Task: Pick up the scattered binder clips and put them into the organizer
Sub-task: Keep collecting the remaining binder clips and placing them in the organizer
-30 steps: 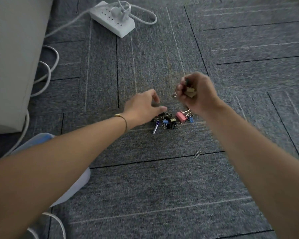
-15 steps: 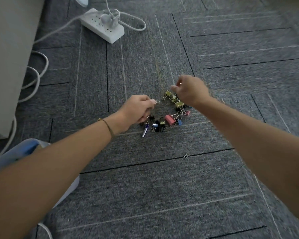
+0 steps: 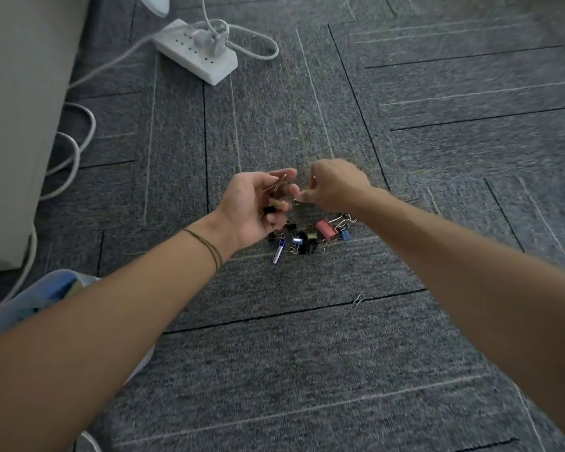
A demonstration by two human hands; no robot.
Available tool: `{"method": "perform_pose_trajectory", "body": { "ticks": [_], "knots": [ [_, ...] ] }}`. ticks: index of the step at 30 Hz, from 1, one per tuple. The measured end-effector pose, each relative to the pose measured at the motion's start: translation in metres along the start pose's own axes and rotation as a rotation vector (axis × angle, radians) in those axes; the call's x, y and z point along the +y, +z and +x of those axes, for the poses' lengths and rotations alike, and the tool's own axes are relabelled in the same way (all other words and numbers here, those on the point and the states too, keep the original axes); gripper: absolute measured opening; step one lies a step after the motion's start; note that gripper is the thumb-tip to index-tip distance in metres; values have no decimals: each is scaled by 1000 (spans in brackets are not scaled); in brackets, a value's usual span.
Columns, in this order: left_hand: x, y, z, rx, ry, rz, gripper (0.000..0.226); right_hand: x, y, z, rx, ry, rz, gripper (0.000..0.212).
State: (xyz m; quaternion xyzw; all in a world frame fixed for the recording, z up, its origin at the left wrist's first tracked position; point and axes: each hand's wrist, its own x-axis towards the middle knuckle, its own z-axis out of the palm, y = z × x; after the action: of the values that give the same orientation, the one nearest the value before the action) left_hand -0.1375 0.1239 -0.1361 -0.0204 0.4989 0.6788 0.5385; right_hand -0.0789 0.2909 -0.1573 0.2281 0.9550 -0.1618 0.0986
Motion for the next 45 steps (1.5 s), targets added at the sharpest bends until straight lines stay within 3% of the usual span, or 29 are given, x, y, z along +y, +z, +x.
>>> {"method": "perform_pose_trajectory", "body": {
  "ticks": [3,7,10,18,20,24,26,29,32,37,41,43,45],
  "knots": [
    [-1,-1,2,89,4,14,23,1,-1,-1,-16,-40,-36,38],
    [0,-7,7,204,-36,-32,43,6,-7,-3,98,-133,55,23],
    [1,-10,7,260,-71,-21,50,8,-11,-6,60,-239,-20,26],
    [6,-5,10,331,-21,85,32,11,-3,-18,41,-275,-76,7],
    [4,-3,14,359,-4,133,34,16,-6,-22,83,-143,254,8],
    [0,8,25,383,39,344,30,37,-20,-42,41,205,1479,20],
    [-2,20,32,378,58,547,26,46,-23,-55,-25,193,1742,22],
    [-7,39,48,316,153,1038,28,55,-20,-73,-49,141,1920,28],
    [-11,55,63,299,246,1373,29,59,-17,-85,1,234,1940,30],
    [-13,74,79,296,337,1716,43,60,-18,-92,93,577,1815,41],
    [-10,83,90,251,411,1920,40,58,-18,-88,165,697,1595,27],
    [-7,81,91,200,424,1893,33,59,-18,-85,172,639,1477,19],
    [-2,75,90,129,398,1620,28,60,-18,-81,165,526,1313,12]
  ]
}}
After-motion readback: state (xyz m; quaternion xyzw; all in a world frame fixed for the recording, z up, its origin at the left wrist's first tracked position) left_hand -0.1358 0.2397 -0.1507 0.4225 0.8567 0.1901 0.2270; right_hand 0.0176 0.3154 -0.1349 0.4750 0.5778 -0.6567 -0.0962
